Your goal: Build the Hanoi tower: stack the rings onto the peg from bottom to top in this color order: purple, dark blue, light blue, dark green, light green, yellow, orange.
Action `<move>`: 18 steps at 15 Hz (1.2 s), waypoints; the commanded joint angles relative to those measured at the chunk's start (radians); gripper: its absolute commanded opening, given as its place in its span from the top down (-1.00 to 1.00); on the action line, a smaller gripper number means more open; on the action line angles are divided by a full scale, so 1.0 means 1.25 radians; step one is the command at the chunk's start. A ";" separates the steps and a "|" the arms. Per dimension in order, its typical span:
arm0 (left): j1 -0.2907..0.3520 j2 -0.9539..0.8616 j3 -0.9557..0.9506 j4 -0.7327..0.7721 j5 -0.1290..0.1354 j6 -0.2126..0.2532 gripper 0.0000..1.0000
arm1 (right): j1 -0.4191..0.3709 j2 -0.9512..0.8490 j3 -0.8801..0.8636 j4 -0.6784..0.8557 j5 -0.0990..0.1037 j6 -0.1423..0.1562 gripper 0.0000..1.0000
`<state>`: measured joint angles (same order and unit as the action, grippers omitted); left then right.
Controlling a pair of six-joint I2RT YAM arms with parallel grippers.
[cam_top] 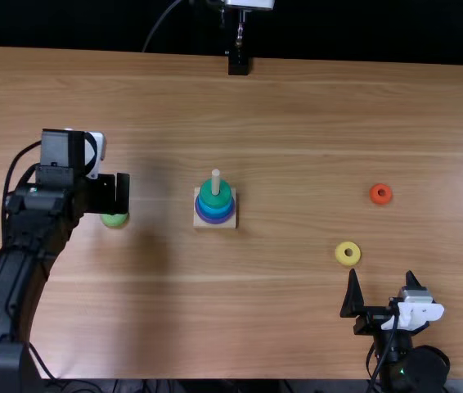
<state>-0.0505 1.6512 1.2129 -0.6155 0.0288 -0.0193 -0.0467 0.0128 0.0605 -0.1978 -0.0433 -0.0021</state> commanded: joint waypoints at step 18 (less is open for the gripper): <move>-0.022 0.193 0.000 -0.008 0.034 0.079 -1.00 | -0.008 -0.010 -0.036 -0.062 -0.005 -0.004 -1.00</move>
<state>-0.0723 1.8751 1.2125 -0.6289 0.0574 0.0559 -0.0467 0.0128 0.0605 -0.1982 -0.0433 -0.0021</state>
